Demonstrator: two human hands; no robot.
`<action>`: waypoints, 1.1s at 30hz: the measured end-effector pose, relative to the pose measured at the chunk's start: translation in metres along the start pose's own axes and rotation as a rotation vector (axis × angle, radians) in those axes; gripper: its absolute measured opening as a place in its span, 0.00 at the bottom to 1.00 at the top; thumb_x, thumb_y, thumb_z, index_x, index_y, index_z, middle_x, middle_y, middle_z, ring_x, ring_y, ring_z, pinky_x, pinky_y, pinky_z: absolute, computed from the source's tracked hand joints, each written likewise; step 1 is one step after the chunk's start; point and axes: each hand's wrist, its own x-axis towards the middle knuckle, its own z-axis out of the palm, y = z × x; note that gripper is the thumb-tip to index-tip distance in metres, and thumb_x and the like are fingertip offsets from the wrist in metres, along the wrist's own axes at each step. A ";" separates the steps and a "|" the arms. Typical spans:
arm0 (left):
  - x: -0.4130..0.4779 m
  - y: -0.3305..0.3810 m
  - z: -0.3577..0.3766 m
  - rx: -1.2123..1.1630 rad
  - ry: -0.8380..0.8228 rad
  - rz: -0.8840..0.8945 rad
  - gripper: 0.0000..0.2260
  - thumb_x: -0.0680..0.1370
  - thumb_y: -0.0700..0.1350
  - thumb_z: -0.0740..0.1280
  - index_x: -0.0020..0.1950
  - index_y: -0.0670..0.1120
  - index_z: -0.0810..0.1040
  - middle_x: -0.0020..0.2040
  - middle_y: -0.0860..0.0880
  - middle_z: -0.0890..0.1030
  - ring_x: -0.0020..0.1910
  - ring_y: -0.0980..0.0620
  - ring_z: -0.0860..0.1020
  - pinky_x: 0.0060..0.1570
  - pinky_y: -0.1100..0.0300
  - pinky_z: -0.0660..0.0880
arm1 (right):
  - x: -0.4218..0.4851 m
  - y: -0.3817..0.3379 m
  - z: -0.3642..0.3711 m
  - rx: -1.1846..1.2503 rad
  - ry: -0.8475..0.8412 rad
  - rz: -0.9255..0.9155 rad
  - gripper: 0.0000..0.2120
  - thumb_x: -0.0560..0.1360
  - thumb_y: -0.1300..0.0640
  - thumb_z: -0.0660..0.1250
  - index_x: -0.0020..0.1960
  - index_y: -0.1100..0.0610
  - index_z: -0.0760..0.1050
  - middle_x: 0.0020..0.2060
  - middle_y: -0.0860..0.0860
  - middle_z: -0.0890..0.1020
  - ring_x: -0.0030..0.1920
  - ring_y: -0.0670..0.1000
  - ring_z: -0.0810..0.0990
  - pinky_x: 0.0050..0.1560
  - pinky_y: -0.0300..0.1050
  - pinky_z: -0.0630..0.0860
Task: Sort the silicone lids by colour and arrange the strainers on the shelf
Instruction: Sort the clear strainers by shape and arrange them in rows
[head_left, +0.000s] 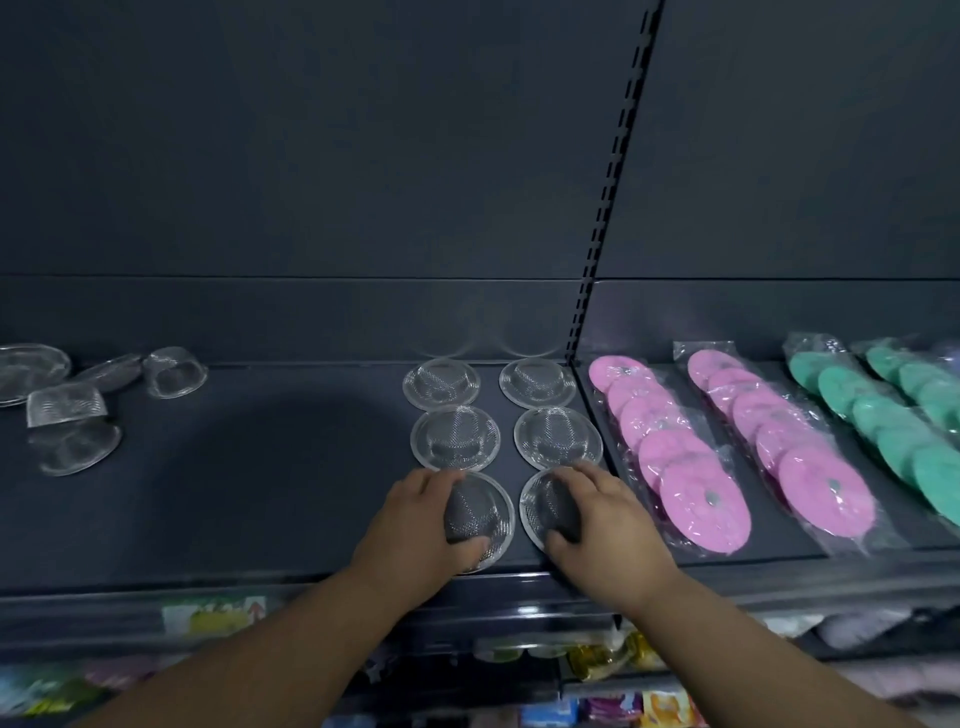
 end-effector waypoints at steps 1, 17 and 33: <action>0.000 0.000 -0.001 -0.004 -0.004 -0.006 0.33 0.70 0.61 0.69 0.72 0.57 0.62 0.68 0.58 0.64 0.66 0.56 0.63 0.64 0.60 0.66 | 0.003 -0.003 0.001 -0.013 0.028 -0.019 0.32 0.71 0.47 0.65 0.73 0.48 0.62 0.73 0.48 0.62 0.72 0.50 0.61 0.74 0.41 0.55; -0.127 -0.144 -0.128 0.279 0.227 -0.529 0.31 0.75 0.62 0.64 0.74 0.49 0.64 0.72 0.50 0.64 0.71 0.49 0.64 0.69 0.60 0.59 | 0.053 -0.194 0.042 -0.140 -0.226 -0.508 0.30 0.76 0.36 0.58 0.74 0.46 0.60 0.70 0.45 0.67 0.69 0.50 0.67 0.67 0.45 0.66; -0.309 -0.361 -0.262 0.222 0.251 -0.754 0.24 0.74 0.59 0.66 0.68 0.53 0.69 0.65 0.52 0.70 0.63 0.51 0.69 0.59 0.58 0.70 | 0.007 -0.468 0.176 -0.063 -0.392 -0.529 0.28 0.76 0.40 0.62 0.73 0.47 0.62 0.69 0.47 0.68 0.66 0.49 0.71 0.64 0.46 0.70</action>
